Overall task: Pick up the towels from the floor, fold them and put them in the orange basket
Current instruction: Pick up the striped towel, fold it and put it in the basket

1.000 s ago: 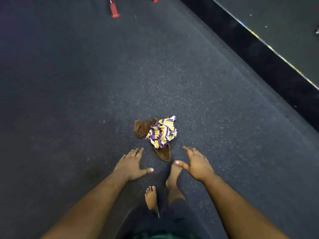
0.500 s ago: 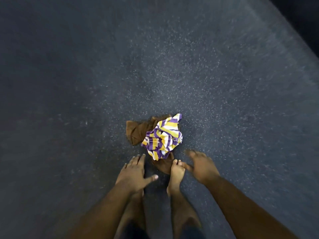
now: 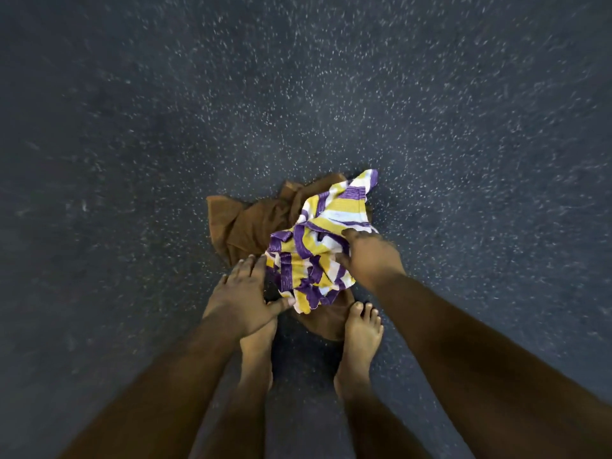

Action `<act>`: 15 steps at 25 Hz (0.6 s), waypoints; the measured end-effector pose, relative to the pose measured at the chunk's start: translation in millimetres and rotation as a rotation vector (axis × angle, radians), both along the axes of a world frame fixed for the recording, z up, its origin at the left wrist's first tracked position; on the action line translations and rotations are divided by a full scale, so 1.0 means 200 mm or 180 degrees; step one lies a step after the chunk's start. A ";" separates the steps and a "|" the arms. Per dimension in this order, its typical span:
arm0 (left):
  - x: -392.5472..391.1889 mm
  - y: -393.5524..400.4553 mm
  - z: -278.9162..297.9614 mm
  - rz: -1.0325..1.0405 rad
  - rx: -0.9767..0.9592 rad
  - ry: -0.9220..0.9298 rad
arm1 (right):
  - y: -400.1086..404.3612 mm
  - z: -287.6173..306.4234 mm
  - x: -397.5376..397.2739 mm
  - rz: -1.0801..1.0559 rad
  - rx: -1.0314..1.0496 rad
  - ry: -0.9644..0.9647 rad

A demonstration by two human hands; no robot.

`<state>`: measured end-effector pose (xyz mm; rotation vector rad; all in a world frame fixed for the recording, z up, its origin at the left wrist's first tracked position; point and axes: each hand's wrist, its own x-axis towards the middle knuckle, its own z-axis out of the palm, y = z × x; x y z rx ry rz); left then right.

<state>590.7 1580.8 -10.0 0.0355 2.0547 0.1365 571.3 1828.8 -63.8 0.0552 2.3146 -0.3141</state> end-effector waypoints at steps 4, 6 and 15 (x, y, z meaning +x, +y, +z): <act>0.03 -0.04 -0.13 -0.0084 0.0027 -0.0069 | -0.11 -0.16 0.06 0.0055 0.0224 -0.0095; 0.04 -0.05 -0.07 -0.0110 0.0052 -0.0029 | -0.13 -0.08 0.14 -0.0179 0.0146 -0.0041; -0.02 0.05 1.03 -0.0662 0.0319 0.0088 | -0.03 1.19 0.52 -0.1888 -0.0126 0.0044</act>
